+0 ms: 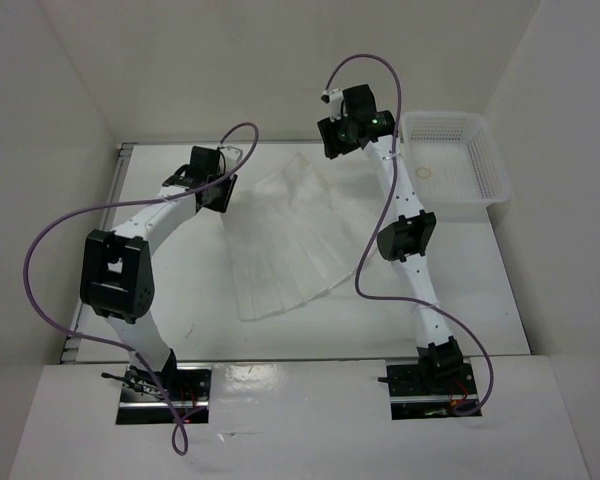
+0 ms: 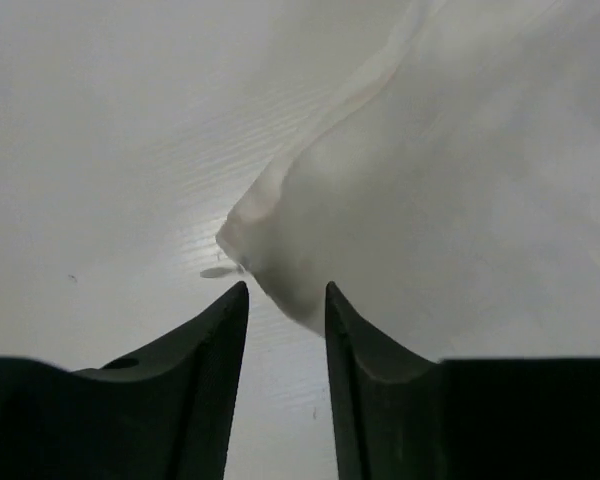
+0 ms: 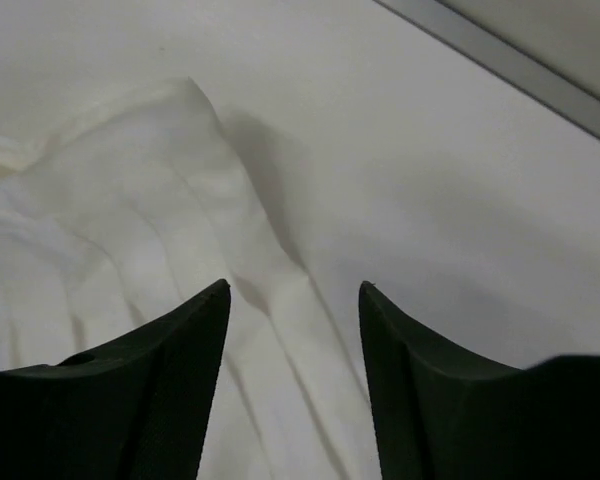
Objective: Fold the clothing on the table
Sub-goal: Flatten the skirt out
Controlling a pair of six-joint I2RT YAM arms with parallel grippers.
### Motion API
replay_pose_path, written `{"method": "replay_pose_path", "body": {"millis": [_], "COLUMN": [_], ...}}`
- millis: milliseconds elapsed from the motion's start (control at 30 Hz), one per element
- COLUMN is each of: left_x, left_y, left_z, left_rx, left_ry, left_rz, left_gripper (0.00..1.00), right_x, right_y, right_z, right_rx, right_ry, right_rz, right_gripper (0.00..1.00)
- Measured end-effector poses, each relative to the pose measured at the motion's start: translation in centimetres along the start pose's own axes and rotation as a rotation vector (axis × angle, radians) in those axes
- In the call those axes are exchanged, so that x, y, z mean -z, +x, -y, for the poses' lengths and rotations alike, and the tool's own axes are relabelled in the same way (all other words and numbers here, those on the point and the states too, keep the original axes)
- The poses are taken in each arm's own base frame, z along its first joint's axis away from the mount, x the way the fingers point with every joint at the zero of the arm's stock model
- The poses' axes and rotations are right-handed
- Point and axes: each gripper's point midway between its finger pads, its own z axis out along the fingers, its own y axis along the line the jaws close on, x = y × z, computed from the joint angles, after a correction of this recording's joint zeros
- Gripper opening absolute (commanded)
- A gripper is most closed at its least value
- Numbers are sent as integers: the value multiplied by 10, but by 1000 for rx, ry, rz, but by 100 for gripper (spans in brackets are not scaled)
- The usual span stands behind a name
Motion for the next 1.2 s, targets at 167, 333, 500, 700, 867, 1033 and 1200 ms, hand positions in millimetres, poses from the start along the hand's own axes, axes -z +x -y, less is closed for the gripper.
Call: {"method": "replay_pose_path", "body": {"millis": [167,333,500,700,867,1033,1200], "left_x": [-12,-6,26,120,206,233,200], "left_y": [16,3,-7,-26,-17,0,30], "left_z": [-19,-42,-57,-94,-87,-73,-68], "left_rx": [25,62,161,324,348,334,323], "left_ry": [-74,-150,-175,-196,-216,-203,-186], "left_rz": [-56,-30,12,172,343,399,275], "left_gripper": [94,100,100,100,100,100,100], "right_x": [2,8,25,33,69,162,185], "right_y": [7,10,17,27,49,82,92], "right_z": [31,31,-8,-118,-187,-195,-151], "right_rx": [-59,-81,-47,80,166,259,184], "right_ry": [185,198,105,-31,-41,90,219], "right_rz": [-29,-51,-126,-210,-256,-107,43], "right_gripper": [67,74,80,83,99,99,99]}}
